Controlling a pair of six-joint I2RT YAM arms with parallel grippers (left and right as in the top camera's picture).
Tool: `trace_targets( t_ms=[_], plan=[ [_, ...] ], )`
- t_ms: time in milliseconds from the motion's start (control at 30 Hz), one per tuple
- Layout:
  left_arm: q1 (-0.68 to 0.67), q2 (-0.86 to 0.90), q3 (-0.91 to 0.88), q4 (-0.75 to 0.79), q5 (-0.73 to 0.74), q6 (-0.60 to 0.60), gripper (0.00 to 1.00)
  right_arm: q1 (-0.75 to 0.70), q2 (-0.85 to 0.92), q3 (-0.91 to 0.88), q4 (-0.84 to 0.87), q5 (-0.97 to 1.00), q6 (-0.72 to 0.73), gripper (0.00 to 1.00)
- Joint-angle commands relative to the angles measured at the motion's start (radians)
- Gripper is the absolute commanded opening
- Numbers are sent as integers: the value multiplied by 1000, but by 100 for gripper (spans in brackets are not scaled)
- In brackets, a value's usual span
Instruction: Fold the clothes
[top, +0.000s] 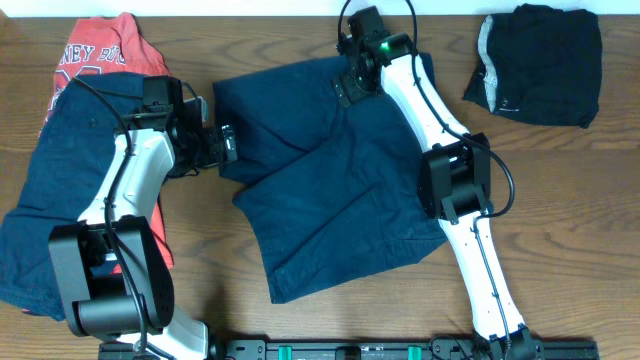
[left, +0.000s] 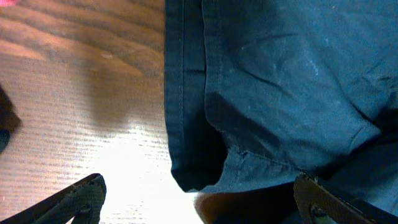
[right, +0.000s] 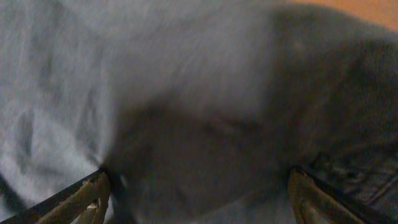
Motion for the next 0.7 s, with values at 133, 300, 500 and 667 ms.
trace_targets(
  t_ms=[133,300,500,667],
  plan=[
    [-2,-5,26,9,5,14,98,-73,64,5,30,48,41,89],
    [-2,-5,26,19,5,17,98,-142,78,5,53,46,88,89],
    [-2,8,25,55,5,18,98,-199,98,6,106,-12,158,92],
    [-1,3,27,77,5,62,98,-203,45,19,77,-41,160,99]
  ],
)
